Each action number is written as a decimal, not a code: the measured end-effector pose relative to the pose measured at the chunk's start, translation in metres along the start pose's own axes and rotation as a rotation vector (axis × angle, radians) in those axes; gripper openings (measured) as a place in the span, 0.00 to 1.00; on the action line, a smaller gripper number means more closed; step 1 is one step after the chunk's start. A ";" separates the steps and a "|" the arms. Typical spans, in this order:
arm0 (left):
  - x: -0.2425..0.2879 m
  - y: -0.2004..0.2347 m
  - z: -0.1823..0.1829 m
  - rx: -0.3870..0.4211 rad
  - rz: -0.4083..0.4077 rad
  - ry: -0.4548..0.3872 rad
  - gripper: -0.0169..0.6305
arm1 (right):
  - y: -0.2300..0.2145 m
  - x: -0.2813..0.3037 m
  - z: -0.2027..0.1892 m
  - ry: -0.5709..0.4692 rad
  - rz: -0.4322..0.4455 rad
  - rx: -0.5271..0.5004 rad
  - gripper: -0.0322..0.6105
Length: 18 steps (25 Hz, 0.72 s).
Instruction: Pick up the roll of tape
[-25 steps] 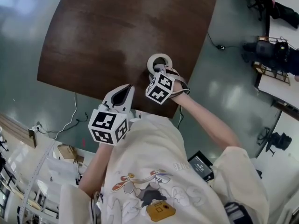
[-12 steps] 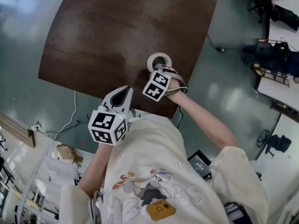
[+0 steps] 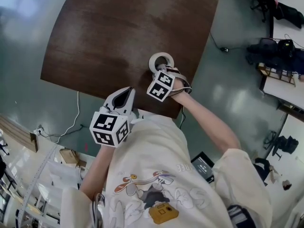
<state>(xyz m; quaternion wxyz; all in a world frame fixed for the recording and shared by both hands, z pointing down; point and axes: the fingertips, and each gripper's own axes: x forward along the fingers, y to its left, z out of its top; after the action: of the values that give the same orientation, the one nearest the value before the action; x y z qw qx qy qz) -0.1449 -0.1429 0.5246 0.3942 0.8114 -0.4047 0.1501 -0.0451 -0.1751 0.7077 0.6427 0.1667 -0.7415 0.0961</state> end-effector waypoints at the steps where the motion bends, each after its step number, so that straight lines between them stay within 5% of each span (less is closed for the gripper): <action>1: 0.000 -0.001 0.000 0.002 -0.002 0.000 0.03 | -0.001 -0.002 0.000 -0.012 0.002 0.016 0.20; 18: -0.013 -0.013 0.016 0.060 -0.024 -0.018 0.03 | 0.002 -0.066 0.030 -0.331 0.033 0.335 0.20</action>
<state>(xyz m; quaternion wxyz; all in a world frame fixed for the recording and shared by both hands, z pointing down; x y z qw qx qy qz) -0.1438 -0.1435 0.5004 0.3678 0.8290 -0.3938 0.1498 -0.0655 -0.1754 0.6381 0.4743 0.2723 -0.8130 0.1995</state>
